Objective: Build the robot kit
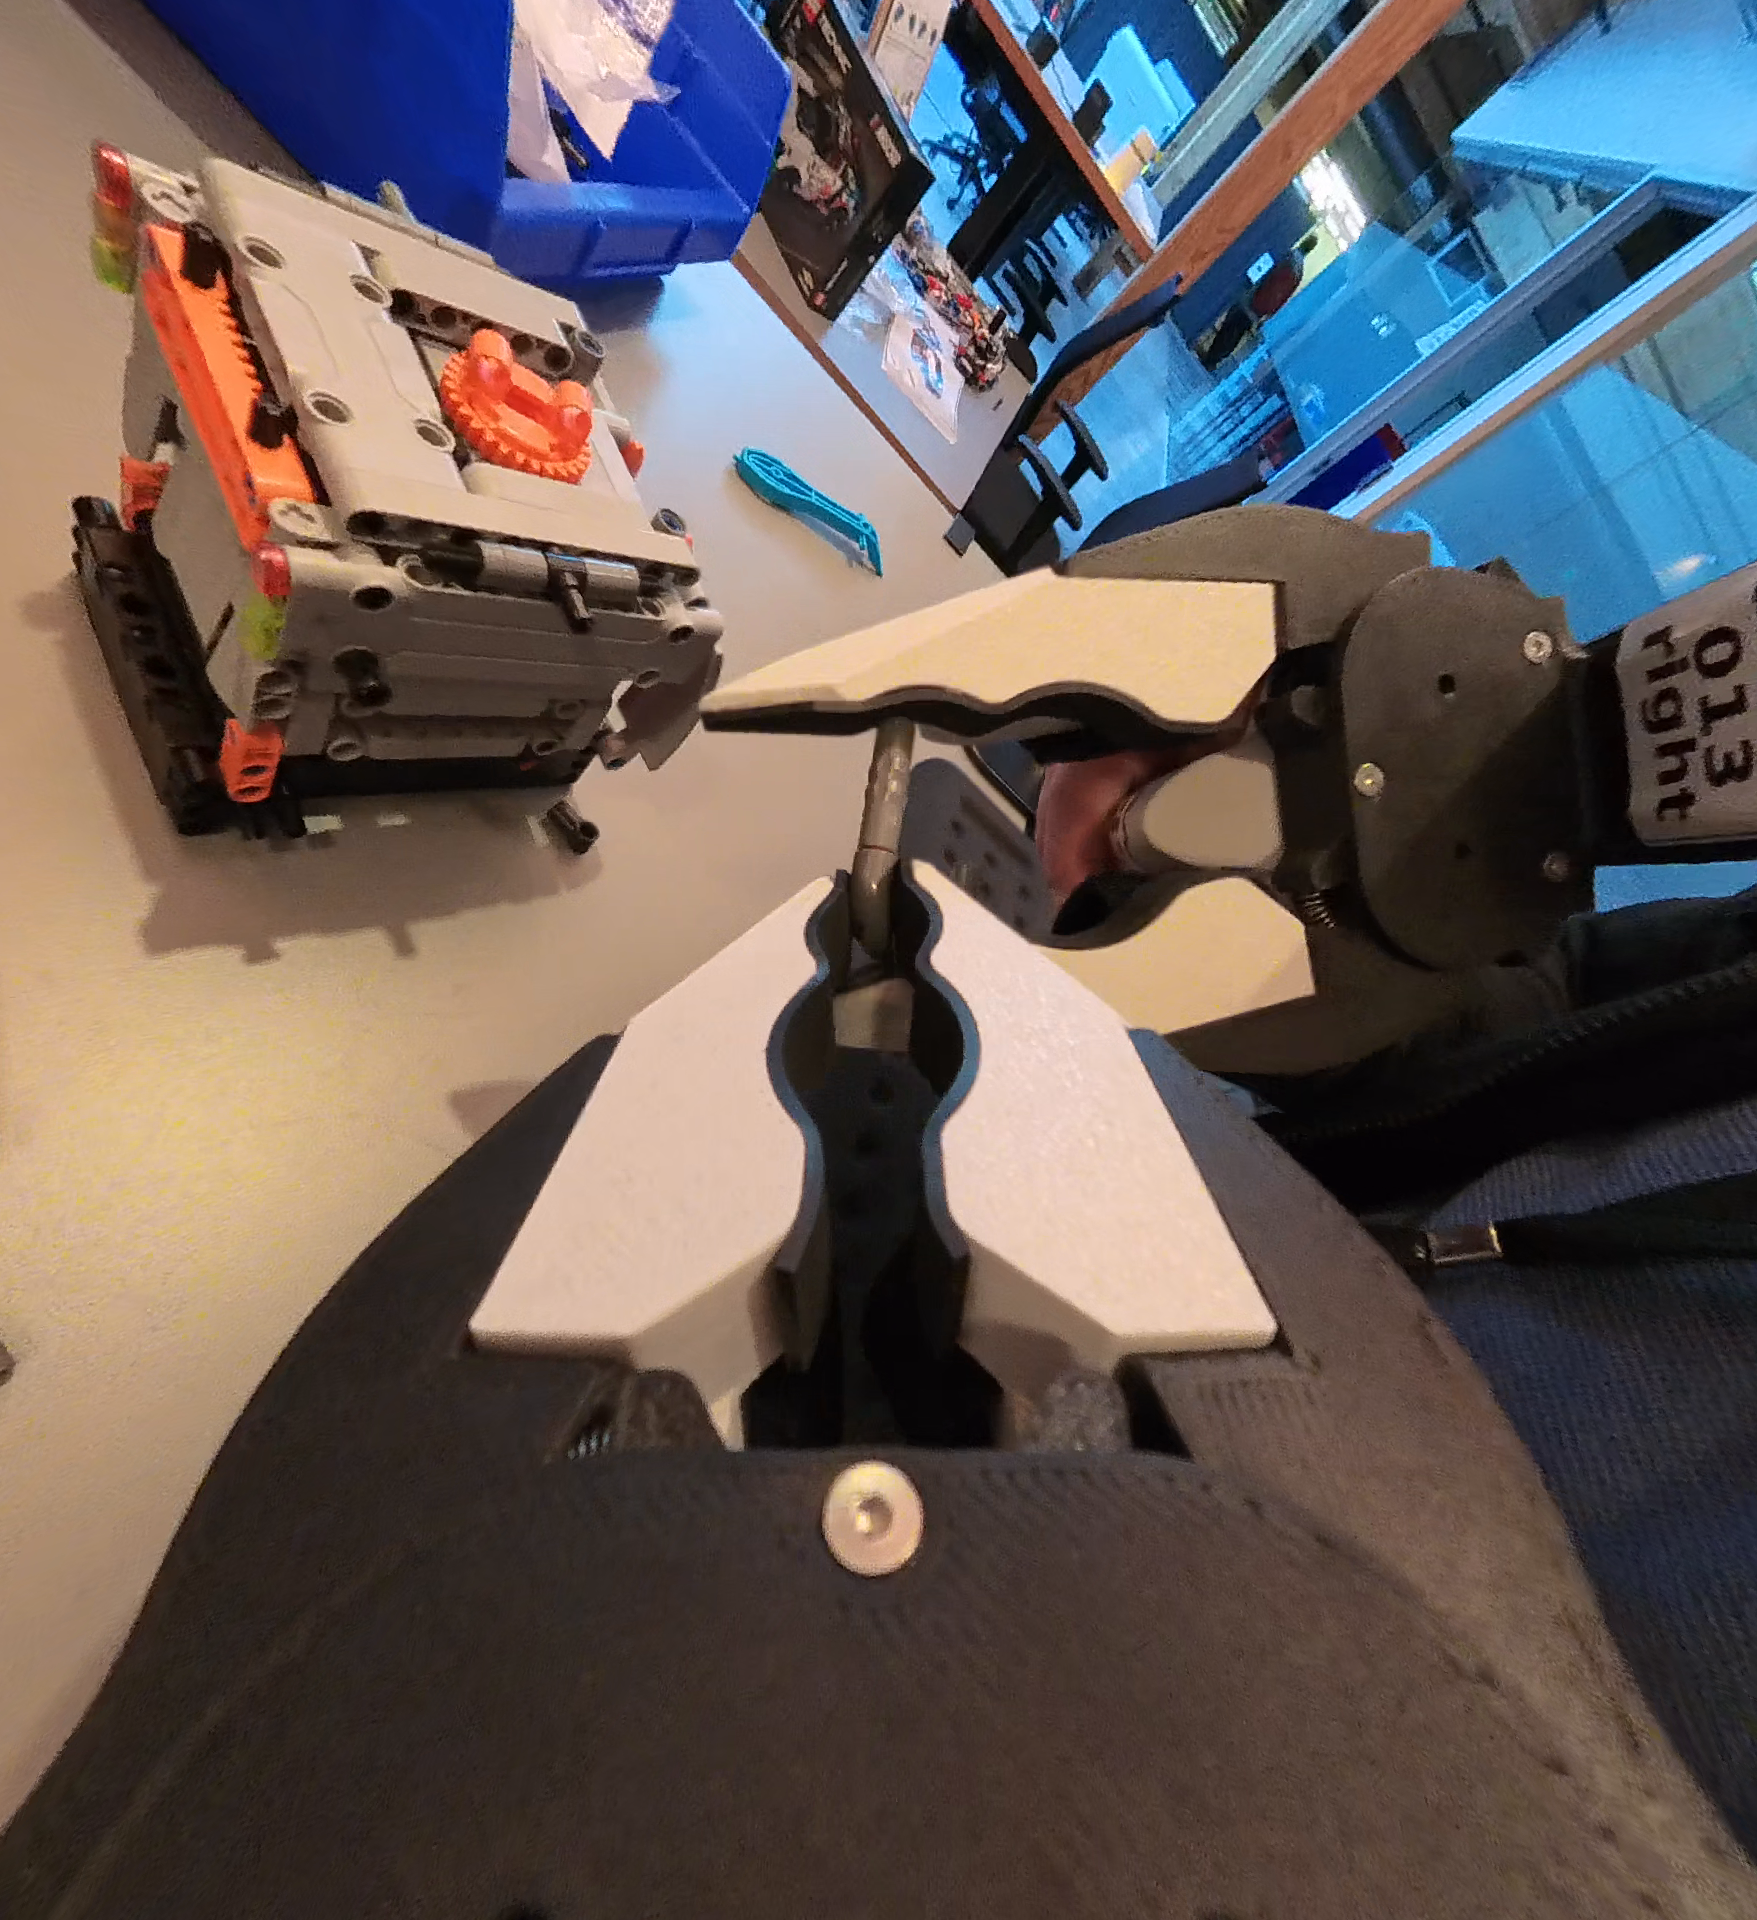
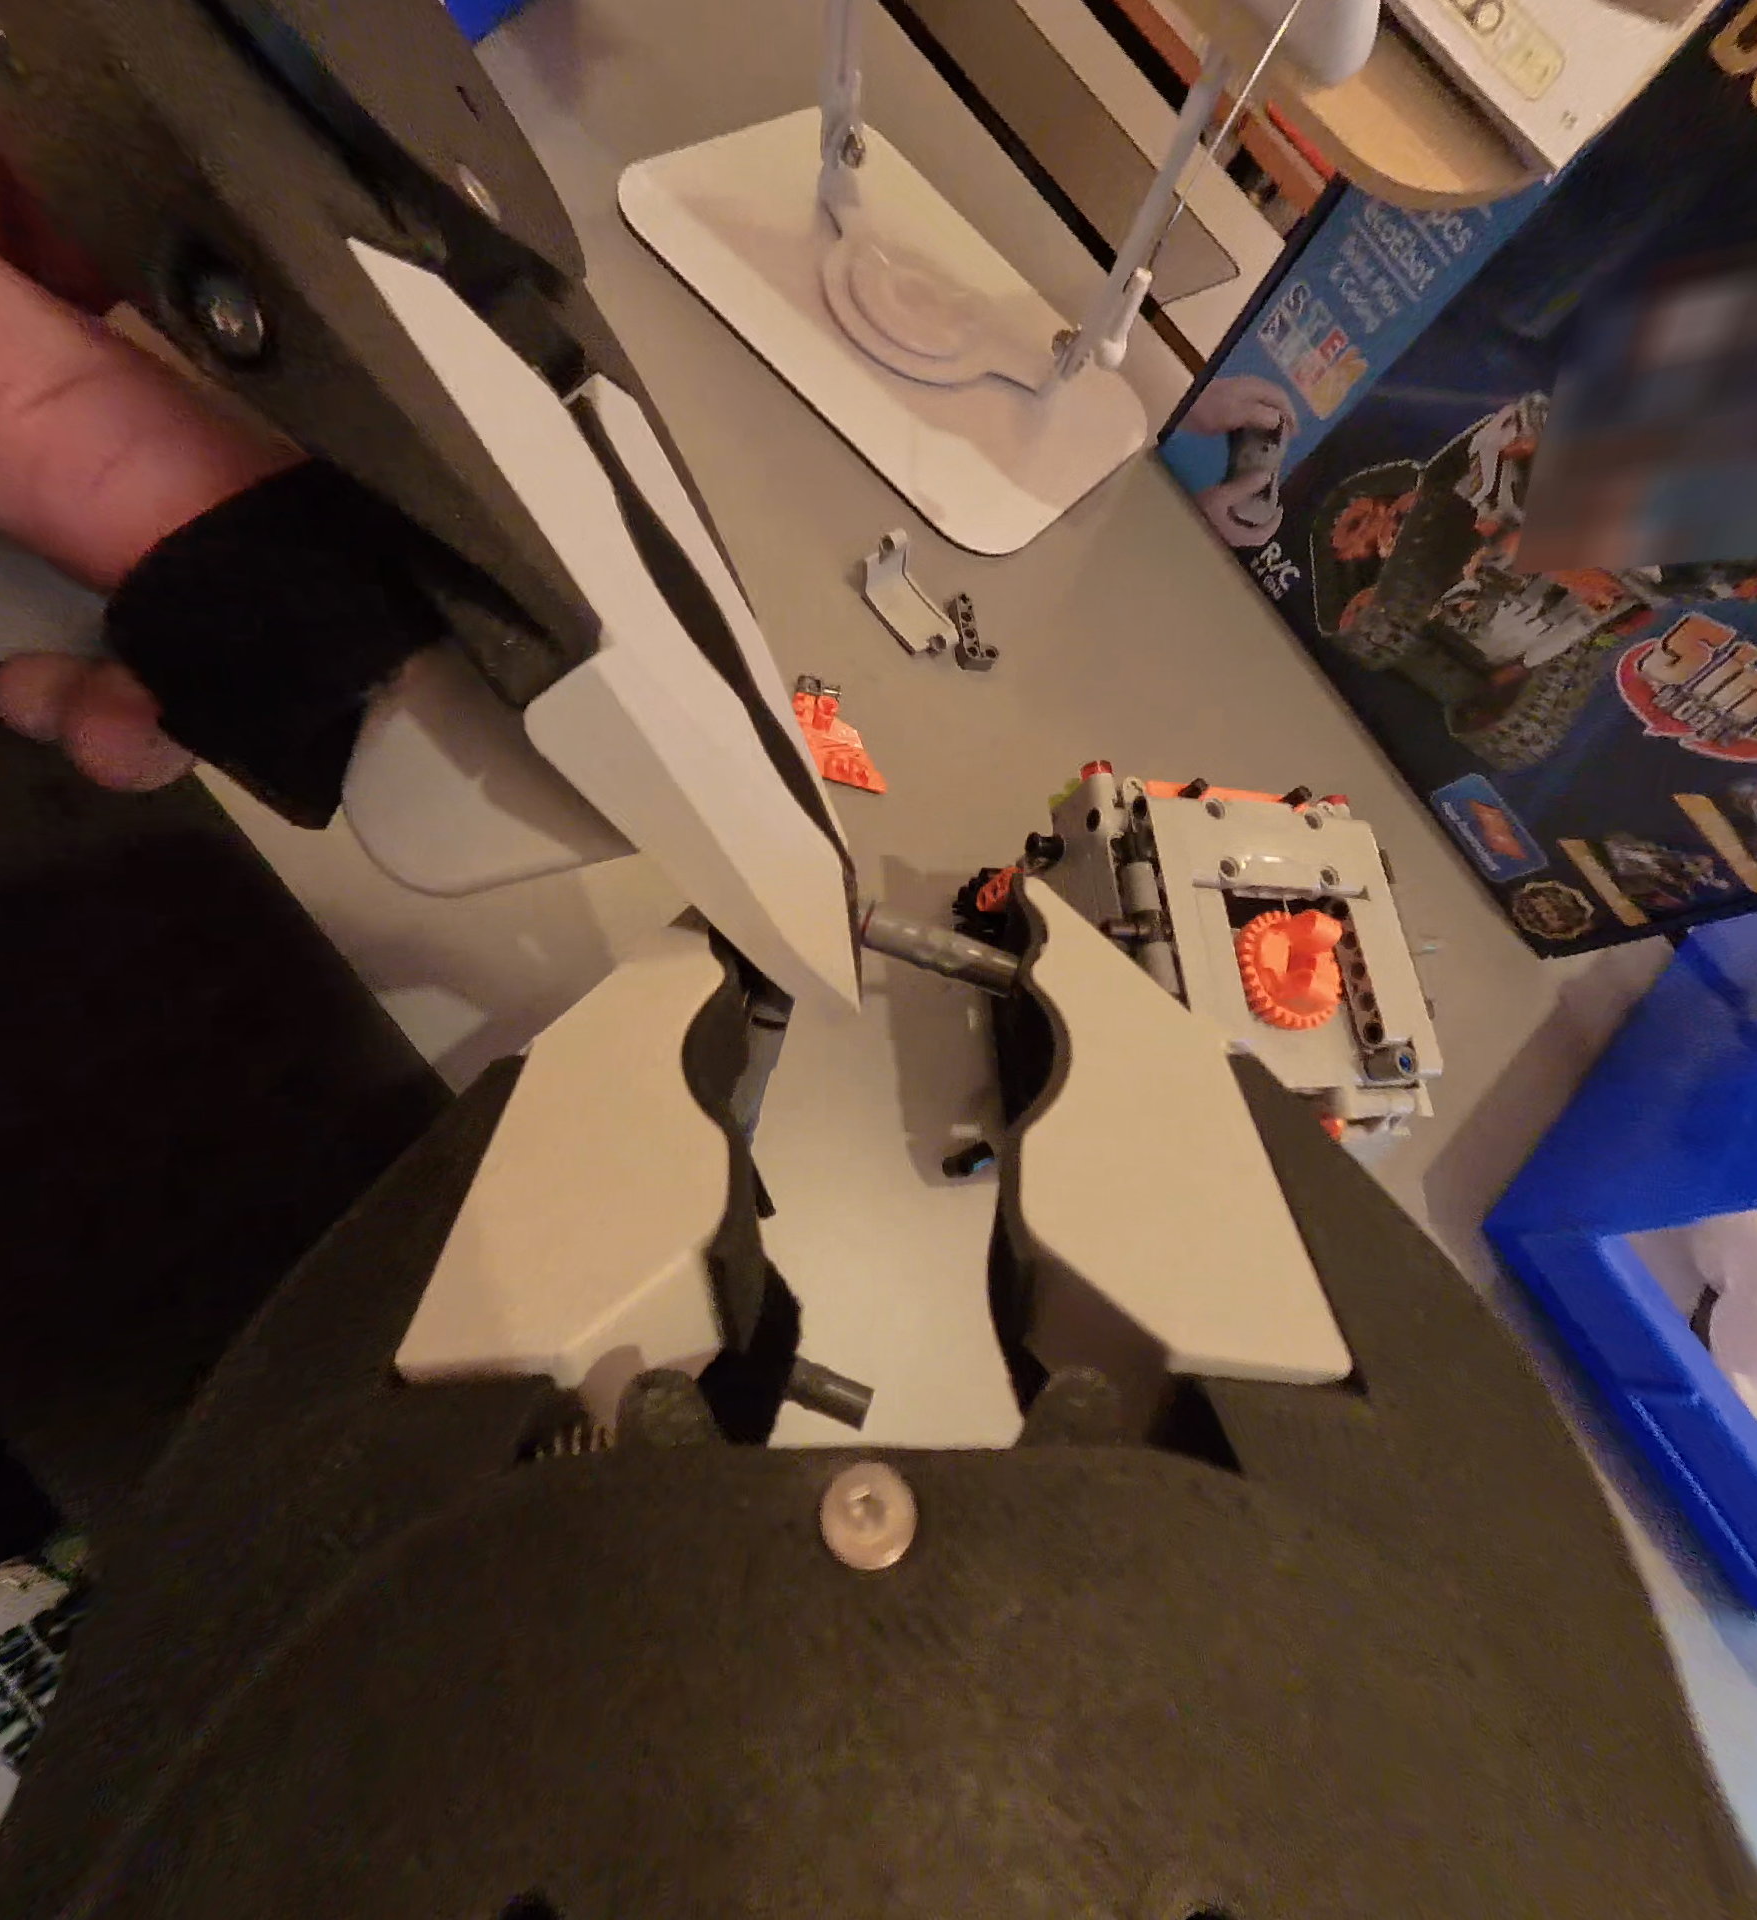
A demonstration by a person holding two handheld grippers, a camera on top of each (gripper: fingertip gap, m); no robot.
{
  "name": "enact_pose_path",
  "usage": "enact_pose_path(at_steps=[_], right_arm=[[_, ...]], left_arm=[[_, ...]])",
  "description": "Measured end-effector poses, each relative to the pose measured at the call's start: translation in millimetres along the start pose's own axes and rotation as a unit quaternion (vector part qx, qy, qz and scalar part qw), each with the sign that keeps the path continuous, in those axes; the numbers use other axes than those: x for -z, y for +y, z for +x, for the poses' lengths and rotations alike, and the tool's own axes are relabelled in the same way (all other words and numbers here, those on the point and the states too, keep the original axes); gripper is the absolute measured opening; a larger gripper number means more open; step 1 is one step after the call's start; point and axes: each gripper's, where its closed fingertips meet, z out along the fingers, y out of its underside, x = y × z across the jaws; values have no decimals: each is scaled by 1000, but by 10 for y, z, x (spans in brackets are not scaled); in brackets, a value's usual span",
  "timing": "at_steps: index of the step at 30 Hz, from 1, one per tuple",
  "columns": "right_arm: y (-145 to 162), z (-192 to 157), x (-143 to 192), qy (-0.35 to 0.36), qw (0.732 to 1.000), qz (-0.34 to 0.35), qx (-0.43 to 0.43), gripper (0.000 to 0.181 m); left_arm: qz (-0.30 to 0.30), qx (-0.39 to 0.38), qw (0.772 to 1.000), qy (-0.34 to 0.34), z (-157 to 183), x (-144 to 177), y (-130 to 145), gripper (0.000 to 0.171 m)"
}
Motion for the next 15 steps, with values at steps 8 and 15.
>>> enact_pose_path(at_steps=[8, 15], right_arm=[[30, 58, 11, 6, 1000, 4, -28, 44], [12, 114, 29, 17, 998, 21, -61, 46]], left_arm=[[17, 12, 1000, 0, 14, -54, -45, 4], [40, 15, 999, -3, 32, -71, -115, 4]])
